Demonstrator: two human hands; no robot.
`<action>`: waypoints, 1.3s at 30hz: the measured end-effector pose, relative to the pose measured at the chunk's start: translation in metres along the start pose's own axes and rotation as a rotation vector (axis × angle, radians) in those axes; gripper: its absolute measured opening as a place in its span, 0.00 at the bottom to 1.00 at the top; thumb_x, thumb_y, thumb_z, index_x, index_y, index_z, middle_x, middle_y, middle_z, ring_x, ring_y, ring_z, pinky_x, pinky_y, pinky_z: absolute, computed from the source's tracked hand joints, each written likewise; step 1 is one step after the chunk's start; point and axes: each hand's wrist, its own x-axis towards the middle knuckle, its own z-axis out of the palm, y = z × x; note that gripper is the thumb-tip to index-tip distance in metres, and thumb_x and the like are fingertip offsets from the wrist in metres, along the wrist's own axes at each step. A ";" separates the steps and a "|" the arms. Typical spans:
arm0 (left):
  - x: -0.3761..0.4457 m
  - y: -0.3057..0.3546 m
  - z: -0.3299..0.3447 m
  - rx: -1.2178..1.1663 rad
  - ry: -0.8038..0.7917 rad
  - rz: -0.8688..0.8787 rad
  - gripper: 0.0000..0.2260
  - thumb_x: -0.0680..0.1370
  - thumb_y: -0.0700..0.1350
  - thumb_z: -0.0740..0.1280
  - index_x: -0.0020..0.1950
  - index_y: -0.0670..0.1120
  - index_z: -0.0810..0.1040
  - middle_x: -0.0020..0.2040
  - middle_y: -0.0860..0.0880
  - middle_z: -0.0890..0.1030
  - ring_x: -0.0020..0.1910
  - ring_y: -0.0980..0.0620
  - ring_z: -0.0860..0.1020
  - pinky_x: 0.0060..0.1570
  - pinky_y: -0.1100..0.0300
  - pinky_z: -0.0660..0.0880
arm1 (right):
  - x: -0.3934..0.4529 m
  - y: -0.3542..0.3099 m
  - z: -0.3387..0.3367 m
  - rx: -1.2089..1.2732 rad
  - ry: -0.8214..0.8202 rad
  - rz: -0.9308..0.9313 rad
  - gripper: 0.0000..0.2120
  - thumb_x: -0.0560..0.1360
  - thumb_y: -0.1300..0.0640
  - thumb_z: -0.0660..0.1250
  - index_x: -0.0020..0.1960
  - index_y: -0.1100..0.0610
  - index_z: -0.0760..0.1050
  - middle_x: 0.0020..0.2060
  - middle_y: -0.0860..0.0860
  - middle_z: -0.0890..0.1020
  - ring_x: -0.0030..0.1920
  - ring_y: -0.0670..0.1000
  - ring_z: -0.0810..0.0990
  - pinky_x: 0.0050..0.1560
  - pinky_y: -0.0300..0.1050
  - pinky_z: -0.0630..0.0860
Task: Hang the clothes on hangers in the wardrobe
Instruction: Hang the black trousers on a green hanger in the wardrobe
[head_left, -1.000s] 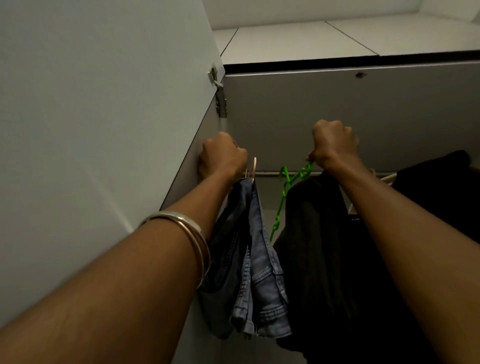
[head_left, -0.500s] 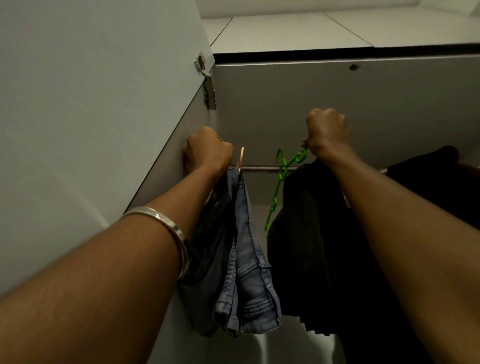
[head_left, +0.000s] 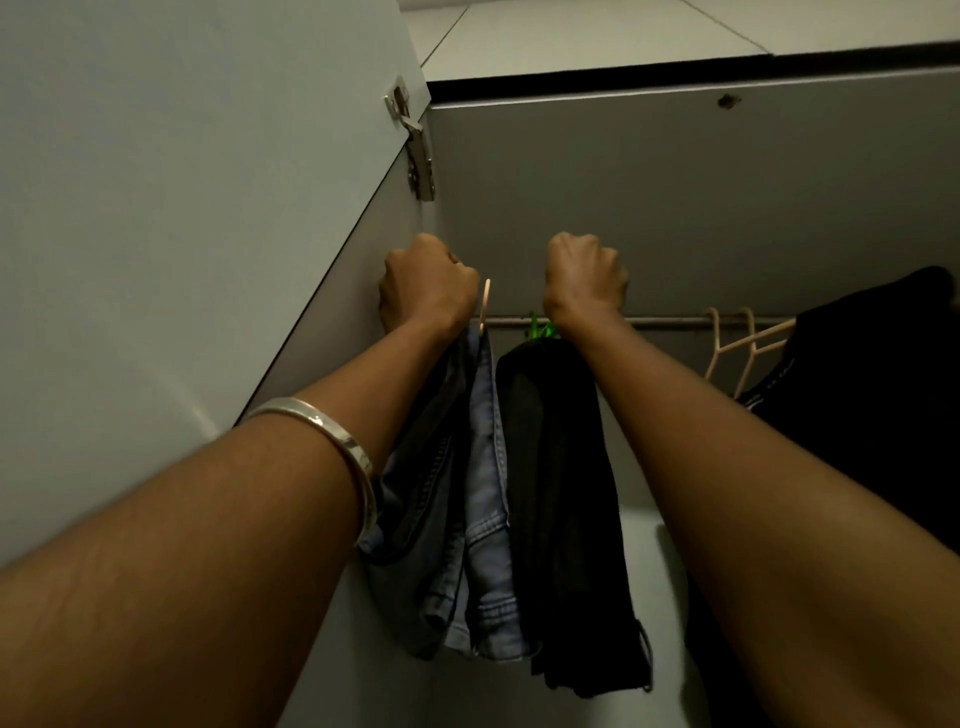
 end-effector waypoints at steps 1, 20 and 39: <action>-0.001 0.001 0.000 0.003 -0.002 0.006 0.10 0.74 0.41 0.63 0.32 0.45 0.75 0.39 0.44 0.80 0.38 0.45 0.80 0.42 0.50 0.81 | -0.002 -0.002 -0.002 -0.023 -0.010 -0.028 0.09 0.76 0.69 0.61 0.54 0.64 0.76 0.52 0.61 0.79 0.55 0.65 0.78 0.40 0.50 0.70; -0.101 0.021 -0.029 0.024 -0.223 -0.189 0.09 0.70 0.44 0.65 0.45 0.44 0.82 0.44 0.41 0.82 0.45 0.41 0.81 0.45 0.52 0.78 | -0.124 0.081 -0.056 0.645 -0.267 0.018 0.17 0.77 0.54 0.68 0.62 0.63 0.75 0.40 0.58 0.82 0.33 0.51 0.82 0.31 0.40 0.81; -0.398 0.169 -0.141 -0.743 -0.829 -0.846 0.06 0.77 0.41 0.65 0.45 0.44 0.82 0.34 0.48 0.81 0.26 0.55 0.73 0.26 0.65 0.72 | -0.365 0.165 -0.361 0.666 -0.316 0.889 0.05 0.79 0.60 0.65 0.48 0.61 0.79 0.34 0.55 0.82 0.27 0.52 0.78 0.25 0.39 0.69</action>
